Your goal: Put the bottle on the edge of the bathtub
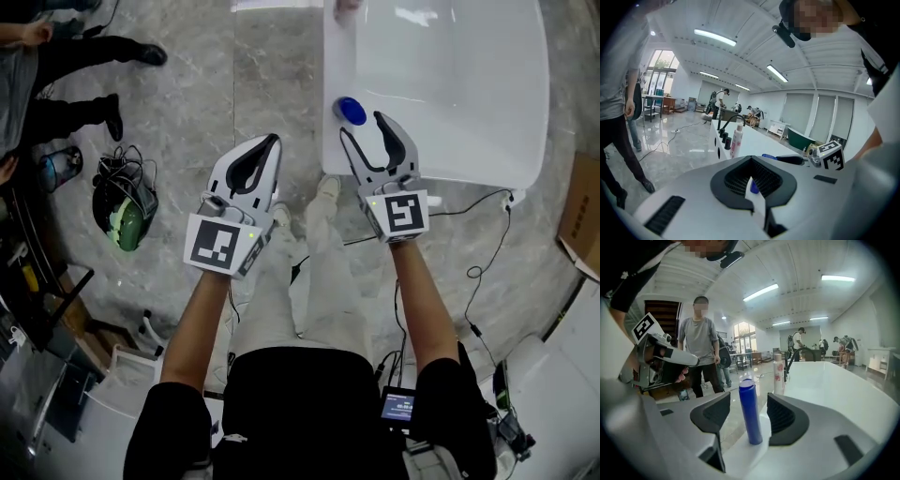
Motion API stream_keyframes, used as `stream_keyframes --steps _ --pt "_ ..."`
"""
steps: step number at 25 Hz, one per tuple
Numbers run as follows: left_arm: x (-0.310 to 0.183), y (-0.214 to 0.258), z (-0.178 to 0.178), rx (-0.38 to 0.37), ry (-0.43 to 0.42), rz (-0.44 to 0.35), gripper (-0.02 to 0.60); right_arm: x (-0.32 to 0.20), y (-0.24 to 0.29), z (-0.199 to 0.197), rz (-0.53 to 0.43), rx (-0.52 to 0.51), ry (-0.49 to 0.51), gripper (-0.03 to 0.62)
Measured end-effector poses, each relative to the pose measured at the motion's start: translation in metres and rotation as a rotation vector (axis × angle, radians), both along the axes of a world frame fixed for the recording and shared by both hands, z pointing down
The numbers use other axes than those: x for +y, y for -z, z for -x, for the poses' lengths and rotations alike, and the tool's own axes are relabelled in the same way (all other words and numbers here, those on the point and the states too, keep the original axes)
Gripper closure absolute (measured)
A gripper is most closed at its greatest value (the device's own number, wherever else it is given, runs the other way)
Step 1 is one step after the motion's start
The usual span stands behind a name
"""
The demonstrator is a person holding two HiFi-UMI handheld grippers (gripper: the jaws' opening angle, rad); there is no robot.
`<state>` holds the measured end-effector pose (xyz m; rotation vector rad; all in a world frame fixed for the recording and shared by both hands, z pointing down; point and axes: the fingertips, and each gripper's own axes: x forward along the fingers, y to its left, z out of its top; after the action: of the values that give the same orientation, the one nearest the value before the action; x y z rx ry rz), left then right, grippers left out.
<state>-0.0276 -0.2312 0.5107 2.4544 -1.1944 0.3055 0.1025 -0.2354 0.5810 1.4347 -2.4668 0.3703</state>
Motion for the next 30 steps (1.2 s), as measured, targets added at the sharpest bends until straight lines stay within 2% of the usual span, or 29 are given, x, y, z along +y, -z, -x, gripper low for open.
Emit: stream_keyframes --steps 5,11,20,30 --pt "0.012 0.022 -0.007 0.004 -0.024 -0.011 0.569 0.015 0.037 -0.005 0.003 0.006 -0.044 0.423" --pt "0.025 0.054 -0.003 0.010 -0.039 -0.027 0.569 0.028 0.096 -0.005 -0.061 0.005 -0.077 0.523" --pt "0.053 0.120 0.012 0.039 -0.048 -0.078 0.569 0.064 0.176 0.017 -0.086 0.005 -0.101 0.560" --pt "0.096 0.189 0.020 0.058 -0.112 -0.159 0.569 0.111 0.263 0.042 -0.135 0.018 -0.146 0.571"
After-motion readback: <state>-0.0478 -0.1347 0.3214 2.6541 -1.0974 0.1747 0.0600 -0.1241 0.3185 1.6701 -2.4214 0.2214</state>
